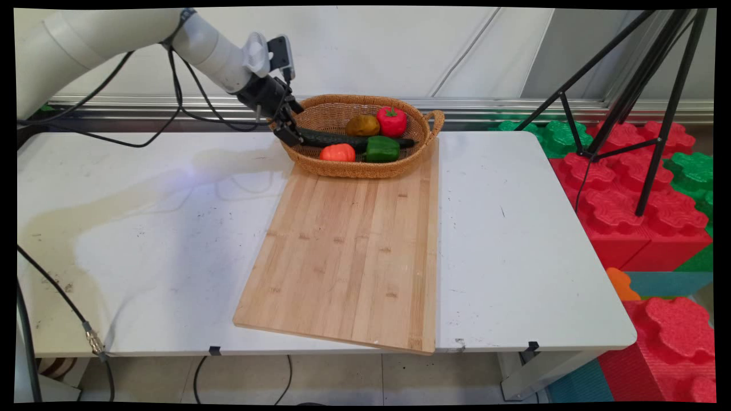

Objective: Pick up the cucumber from the vegetable basket

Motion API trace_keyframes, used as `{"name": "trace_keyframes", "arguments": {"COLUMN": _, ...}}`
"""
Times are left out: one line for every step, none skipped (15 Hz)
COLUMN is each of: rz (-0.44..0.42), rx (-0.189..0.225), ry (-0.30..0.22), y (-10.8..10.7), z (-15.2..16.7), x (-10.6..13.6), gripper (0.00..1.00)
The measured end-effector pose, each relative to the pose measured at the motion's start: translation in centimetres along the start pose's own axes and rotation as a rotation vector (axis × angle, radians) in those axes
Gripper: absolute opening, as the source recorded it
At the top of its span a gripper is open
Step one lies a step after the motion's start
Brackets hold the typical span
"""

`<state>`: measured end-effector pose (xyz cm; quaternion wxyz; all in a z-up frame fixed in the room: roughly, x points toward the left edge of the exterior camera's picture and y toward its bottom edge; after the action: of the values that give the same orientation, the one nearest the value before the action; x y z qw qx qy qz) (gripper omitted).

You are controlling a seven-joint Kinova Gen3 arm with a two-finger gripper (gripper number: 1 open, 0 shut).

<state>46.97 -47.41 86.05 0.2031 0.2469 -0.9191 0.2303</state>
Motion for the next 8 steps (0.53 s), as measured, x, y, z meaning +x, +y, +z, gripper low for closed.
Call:
{"name": "trace_keyframes", "arguments": {"rz": 0.01, "rx": 0.0, "ry": -0.005, "y": -0.1, "z": 0.4, "x": 0.2, "gripper": 1.0}}
{"name": "trace_keyframes", "arguments": {"rz": 0.02, "rx": -0.001, "ry": -0.011, "y": -0.1, "z": 0.9, "x": 0.4, "gripper": 1.0}}
{"name": "trace_keyframes", "arguments": {"rz": 0.029, "rx": -0.003, "ry": -0.016, "y": -0.1, "z": 1.4, "x": 0.5, "gripper": 1.0}}
{"name": "trace_keyframes", "arguments": {"rz": 0.037, "rx": -0.004, "ry": -0.019, "y": -0.1, "z": 1.7, "x": 0.7, "gripper": 1.0}}
{"name": "trace_keyframes", "arguments": {"rz": 0.046, "rx": -0.005, "ry": -0.022, "y": -0.1, "z": 2.1, "x": 0.9, "gripper": 1.0}}
{"name": "trace_keyframes", "arguments": {"rz": 0.054, "rx": -0.006, "ry": -0.025, "y": -0.2, "z": 2.4, "x": 1.1, "gripper": 1.0}}
{"name": "trace_keyframes", "arguments": {"rz": 0.062, "rx": -0.007, "ry": -0.027, "y": -0.2, "z": 2.7, "x": 1.2, "gripper": 1.0}}
{"name": "trace_keyframes", "arguments": {"rz": 0.066, "rx": -0.007, "ry": -0.027, "y": -0.2, "z": 2.8, "x": 1.3, "gripper": 1.0}}
